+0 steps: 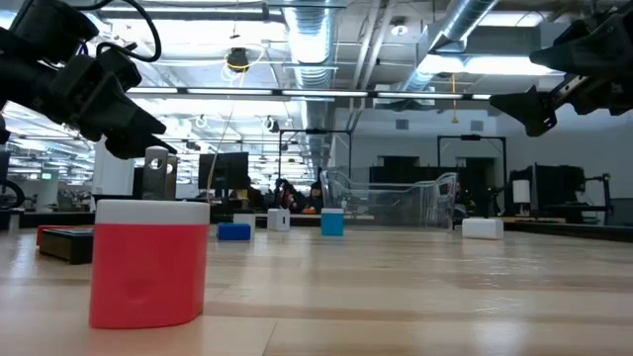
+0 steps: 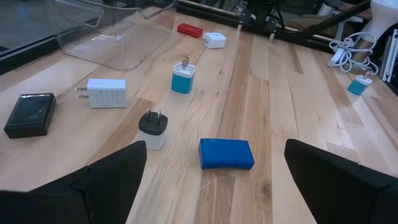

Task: Pick & Place Office items

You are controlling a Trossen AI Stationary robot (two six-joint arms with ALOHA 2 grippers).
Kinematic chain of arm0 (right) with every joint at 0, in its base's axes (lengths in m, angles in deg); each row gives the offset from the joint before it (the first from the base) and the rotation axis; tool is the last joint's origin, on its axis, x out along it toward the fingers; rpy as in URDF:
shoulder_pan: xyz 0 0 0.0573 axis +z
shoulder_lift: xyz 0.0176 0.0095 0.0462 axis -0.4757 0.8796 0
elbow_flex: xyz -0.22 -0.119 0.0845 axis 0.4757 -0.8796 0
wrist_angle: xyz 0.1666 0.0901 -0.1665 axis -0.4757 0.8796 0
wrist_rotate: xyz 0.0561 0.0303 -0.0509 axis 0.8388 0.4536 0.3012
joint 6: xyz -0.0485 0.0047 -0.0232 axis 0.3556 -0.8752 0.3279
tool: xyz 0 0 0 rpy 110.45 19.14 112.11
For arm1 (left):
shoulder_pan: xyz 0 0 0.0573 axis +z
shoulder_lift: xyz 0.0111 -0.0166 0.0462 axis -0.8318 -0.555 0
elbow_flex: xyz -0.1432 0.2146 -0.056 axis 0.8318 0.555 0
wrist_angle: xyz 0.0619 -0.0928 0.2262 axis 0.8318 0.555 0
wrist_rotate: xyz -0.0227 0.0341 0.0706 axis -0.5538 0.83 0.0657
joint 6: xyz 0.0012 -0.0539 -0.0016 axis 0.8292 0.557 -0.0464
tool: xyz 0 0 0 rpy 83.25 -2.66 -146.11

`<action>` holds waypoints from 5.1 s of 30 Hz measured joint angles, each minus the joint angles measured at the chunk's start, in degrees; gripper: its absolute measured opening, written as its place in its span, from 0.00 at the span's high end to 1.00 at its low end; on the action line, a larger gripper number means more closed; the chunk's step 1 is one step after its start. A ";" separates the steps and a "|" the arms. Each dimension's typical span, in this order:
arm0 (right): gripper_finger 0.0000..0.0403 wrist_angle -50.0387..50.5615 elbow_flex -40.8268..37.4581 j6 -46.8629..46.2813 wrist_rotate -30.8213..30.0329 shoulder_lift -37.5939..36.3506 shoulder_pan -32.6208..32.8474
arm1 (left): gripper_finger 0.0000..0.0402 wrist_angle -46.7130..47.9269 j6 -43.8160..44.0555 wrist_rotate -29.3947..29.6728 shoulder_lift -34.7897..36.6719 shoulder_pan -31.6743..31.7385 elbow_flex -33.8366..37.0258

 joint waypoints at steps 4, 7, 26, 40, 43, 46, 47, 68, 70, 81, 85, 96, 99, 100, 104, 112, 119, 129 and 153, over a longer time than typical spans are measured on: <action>0.06 0.01 0.01 0.00 0.00 0.00 0.01 | 0.06 0.00 0.02 0.01 0.00 0.01 0.01; 0.06 0.01 0.02 0.00 0.00 0.00 0.02 | 0.06 -1.69 0.00 0.01 -0.02 0.02 0.00; 0.06 -0.18 0.00 0.01 -0.57 0.00 0.02 | 0.06 -66.12 33.79 -2.87 -19.17 -0.02 -0.02; 0.06 -44.13 -0.07 -15.41 -19.34 0.35 -2.14 | 0.06 -66.77 44.53 13.30 -53.78 -10.88 -9.06; 0.06 -50.43 -0.04 -16.92 -19.09 0.37 -2.38 | 0.06 -69.73 44.34 14.86 -60.24 -11.99 -13.17; 0.06 -53.79 -0.01 -19.00 -19.26 0.41 -2.21 | 0.06 -72.91 40.36 13.72 -64.53 -12.29 -17.10; 0.06 -54.29 0.17 -19.59 -19.27 0.39 -2.21 | 0.06 -73.42 39.64 13.73 -65.28 -12.29 -18.19; 0.06 -35.11 30.74 -17.43 -28.68 26.49 -3.80 | 0.06 -61.19 7.69 -4.14 -39.61 -8.62 -33.73; 0.06 -35.32 33.47 -17.56 -29.53 28.73 -4.46 | 0.06 -57.72 5.47 -4.06 -35.67 -8.02 -33.73; 0.06 -33.46 42.43 -16.05 -25.55 33.86 -4.59 | 0.06 -56.60 3.80 -4.28 -25.17 -7.92 -33.71; 0.06 -31.85 45.88 -11.07 -25.61 34.88 -3.56 | 0.06 -56.87 2.53 -3.40 -26.00 -7.92 -33.68; 0.06 -28.63 47.87 -20.71 -39.66 35.70 -3.07 | 0.06 -63.02 8.54 -2.25 -35.77 -8.44 -33.66; 0.06 -24.02 47.82 -29.40 -46.35 35.72 -3.07 | 0.06 -64.97 12.16 -1.68 -37.72 -8.12 -33.79; 0.06 -22.23 47.82 -32.63 -48.11 35.71 -3.07 | 0.06 -64.73 12.56 -1.68 -38.05 -7.98 -33.98; 0.06 -17.00 47.78 -40.45 -52.19 35.74 -3.07 | 0.09 -63.91 10.69 -1.73 -38.56 -7.96 -35.73; 0.06 -21.57 47.76 -41.69 -34.83 37.73 -3.07 | 0.27 -16.96 -1.48 13.59 -35.25 -5.38 -52.28; 0.06 -36.66 51.33 -23.92 -16.16 39.41 -1.34 | 0.37 30.88 -2.58 22.72 -41.37 2.81 -72.82; 0.06 -5.82 72.72 -5.96 -17.51 43.18 11.25 | 0.30 56.42 -5.33 8.83 -53.95 14.08 -78.37; 0.06 9.05 84.35 -6.39 -34.14 46.82 22.92 | 0.30 45.77 -18.16 4.66 -89.17 27.14 -77.79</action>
